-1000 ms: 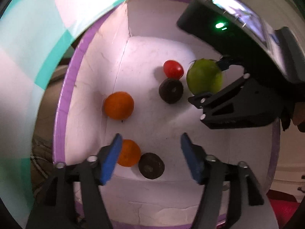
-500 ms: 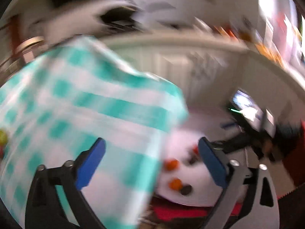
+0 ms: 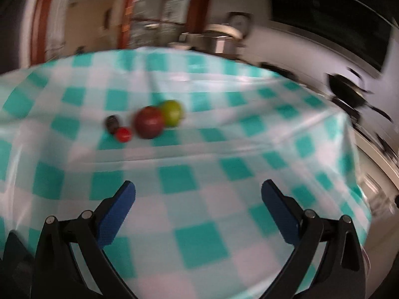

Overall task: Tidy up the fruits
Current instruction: 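Move both open tools back to the fruits on the table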

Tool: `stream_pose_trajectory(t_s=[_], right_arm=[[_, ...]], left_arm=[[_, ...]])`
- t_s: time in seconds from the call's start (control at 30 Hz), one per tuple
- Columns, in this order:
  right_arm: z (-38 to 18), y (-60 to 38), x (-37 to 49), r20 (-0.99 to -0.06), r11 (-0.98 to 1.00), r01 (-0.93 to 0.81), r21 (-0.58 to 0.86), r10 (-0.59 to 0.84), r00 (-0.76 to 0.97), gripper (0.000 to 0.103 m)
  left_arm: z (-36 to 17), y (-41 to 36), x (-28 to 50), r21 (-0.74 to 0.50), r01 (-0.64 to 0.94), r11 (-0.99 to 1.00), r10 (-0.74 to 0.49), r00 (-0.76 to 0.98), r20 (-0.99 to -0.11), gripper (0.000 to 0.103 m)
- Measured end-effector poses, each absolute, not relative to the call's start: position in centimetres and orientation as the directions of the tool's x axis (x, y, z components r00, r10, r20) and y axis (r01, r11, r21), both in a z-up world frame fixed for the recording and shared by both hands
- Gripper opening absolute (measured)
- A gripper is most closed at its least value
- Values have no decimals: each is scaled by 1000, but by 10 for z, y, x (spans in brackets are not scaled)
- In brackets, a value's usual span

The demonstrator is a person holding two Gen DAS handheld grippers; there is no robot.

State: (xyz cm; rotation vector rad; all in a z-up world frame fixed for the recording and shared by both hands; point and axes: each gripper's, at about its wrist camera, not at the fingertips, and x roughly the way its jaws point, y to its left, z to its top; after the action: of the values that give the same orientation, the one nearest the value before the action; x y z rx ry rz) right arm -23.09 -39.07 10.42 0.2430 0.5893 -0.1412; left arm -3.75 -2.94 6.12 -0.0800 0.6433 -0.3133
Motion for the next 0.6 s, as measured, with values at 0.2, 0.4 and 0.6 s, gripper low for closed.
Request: stream_pose_trajectory(t_s=[0.2, 0.4, 0.6], right_arm=[[81, -311, -131, -615, 988, 59, 142, 41, 787, 88], [42, -252, -55, -685, 984, -21, 178, 139, 715, 88], [18, -216, 6, -728, 983, -50, 178, 166, 665, 88]], left_arm=[[42, -2, 12, -248, 82, 965, -220, 768, -602, 101], [45, 19, 53, -267, -28, 963, -141, 794, -591, 101], [22, 65, 68, -394, -150, 907, -133, 785, -605, 101]])
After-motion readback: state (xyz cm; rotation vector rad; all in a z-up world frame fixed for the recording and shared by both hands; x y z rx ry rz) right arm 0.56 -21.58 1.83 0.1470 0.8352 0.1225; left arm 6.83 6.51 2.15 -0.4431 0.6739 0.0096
